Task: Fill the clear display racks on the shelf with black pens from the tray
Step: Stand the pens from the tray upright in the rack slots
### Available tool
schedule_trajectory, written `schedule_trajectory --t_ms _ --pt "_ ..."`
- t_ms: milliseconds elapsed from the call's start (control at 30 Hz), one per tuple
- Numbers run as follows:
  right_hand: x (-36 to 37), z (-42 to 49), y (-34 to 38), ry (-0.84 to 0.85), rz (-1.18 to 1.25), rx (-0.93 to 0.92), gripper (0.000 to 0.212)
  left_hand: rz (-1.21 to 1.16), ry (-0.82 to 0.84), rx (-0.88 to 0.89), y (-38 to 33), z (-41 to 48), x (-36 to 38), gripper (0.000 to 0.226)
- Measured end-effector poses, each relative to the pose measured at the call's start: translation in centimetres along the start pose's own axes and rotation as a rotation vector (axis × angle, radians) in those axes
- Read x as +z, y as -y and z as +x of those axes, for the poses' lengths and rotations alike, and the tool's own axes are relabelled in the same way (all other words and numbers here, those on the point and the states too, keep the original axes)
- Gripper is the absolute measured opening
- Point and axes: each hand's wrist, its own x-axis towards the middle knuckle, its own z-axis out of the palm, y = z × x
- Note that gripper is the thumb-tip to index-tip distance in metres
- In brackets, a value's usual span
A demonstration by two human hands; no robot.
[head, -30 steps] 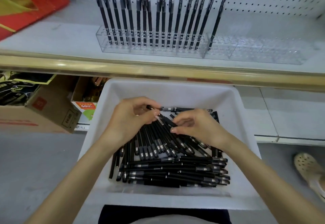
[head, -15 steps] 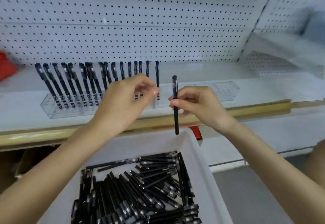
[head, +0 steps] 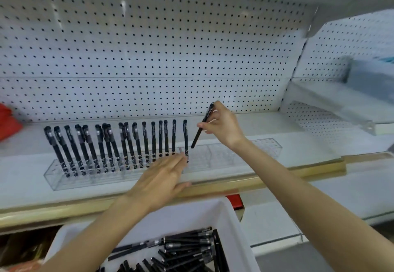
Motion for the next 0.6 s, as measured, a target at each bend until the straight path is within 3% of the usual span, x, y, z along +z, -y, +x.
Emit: schedule_trajectory --t_ms 167,467,600 --pt "0.0 1.0 -0.2 0.015 -0.095 0.017 0.038 -0.012 0.042 0.009 0.7 0.4 0.6 0.077" --pt "0.4 1.8 -0.3 0.348 -0.291 -0.04 0.015 -0.076 0.041 0.022 1.1 0.4 0.7 0.081" --pt "1.0 2.4 -0.4 0.422 -0.349 0.001 0.012 -0.104 0.047 0.028 1.3 0.3 0.8 0.081"
